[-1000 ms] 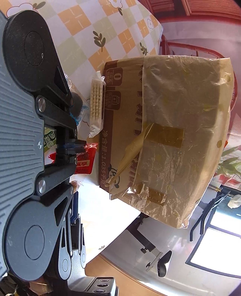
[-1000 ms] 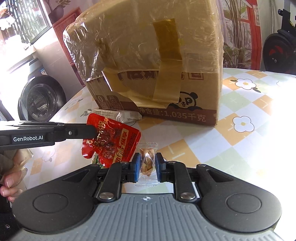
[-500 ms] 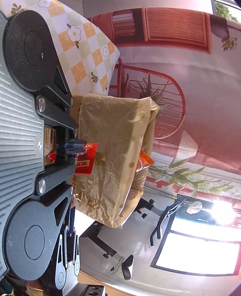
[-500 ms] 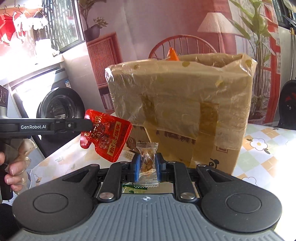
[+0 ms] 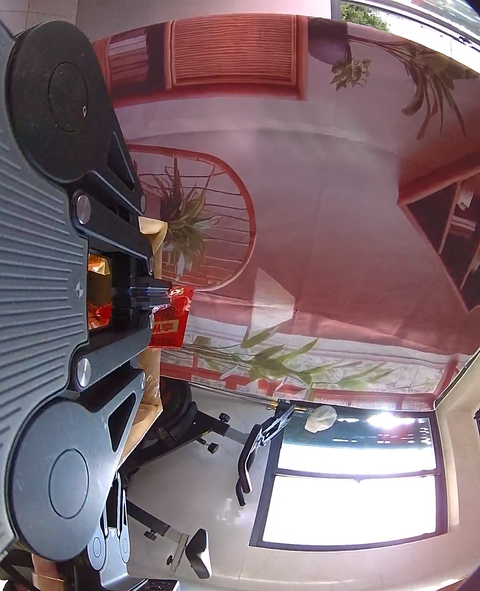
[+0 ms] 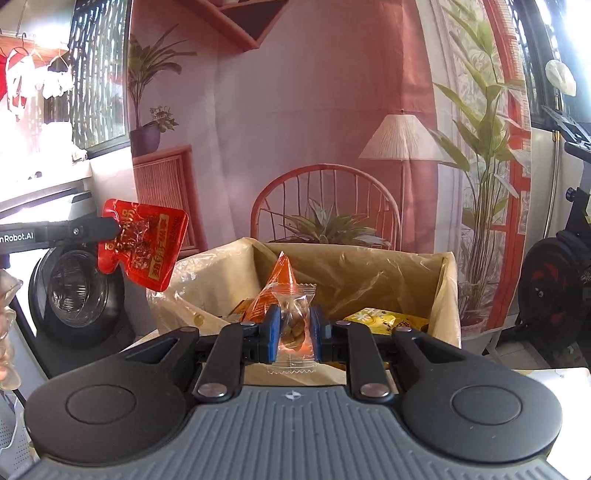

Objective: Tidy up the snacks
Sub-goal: 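Carry both packets over the box and open both grippers to drop them, then move both grippers back to the table toward the remaining snacks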

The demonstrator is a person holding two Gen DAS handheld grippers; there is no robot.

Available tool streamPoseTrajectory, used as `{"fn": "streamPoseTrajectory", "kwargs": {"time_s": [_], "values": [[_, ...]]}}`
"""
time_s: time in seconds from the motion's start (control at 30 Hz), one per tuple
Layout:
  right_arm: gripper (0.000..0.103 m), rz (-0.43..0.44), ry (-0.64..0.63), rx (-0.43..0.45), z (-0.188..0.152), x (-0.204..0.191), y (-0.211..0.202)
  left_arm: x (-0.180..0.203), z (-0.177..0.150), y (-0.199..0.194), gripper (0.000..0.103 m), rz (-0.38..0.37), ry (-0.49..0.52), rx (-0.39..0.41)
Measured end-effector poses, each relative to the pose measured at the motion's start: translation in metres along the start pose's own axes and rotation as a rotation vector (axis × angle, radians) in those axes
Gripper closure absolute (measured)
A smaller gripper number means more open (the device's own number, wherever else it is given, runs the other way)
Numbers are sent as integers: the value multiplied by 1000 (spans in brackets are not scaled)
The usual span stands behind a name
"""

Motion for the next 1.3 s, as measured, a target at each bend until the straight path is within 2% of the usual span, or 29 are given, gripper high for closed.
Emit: {"fn": "streamPoseTrajectory", "kwargs": {"time_s": [0.2, 0.23, 0.27, 0.33, 0.43, 0.5, 0.57, 0.67, 0.73, 0.87, 1.0, 1.17, 1.3], "values": [[83, -50, 41, -39, -5, 17, 18, 4, -1, 57, 101, 25, 85, -84], [80, -62, 49, -41, -6, 21, 20, 1, -5, 64, 100, 26, 80, -107], [71, -74, 59, -41, -8, 23, 20, -2, -7, 69, 100, 32, 63, -119], [61, -82, 78, -36, -9, 26, 16, -13, -10, 74, 96, 48, 28, -129], [56, -73, 81, -21, -7, 24, 6, -24, -13, 67, 93, 59, 10, -139], [52, -69, 80, -3, -6, 21, -3, -29, -16, 64, 88, 56, 2, -159], [47, -70, 72, 12, -5, 17, -11, -33, -21, 52, 70, 49, -1, -175], [46, -63, 70, 30, -8, 7, -24, -37, -28, 31, 55, 40, 11, -197], [43, -51, 72, 47, -11, -3, -33, -40, -35, 14, 51, 31, 15, -212], [42, -12, 75, 59, -25, -23, -47, -47, -54, -11, 51, 9, 8, -261], [42, 53, 73, 24, -53, -47, -52, -51, -86, -26, 51, 3, -2, -329], [43, 89, 81, -82, -96, -64, -45, -51, -133, -30, 51, -7, -12, -425], [43, 123, 95, -195, -129, -73, -35, -48, -156, -28, 51, -21, -1, -457]]}}
Point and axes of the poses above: each gripper's, at about its wrist camera, not at the fingertips, and y roughly the way its jaws point, x to its right, z to its top, the point moved 9 cm from there along y, roughly the way its jaws point, and after that the axes turned 4 degrees about x, right-handed, at the moved point
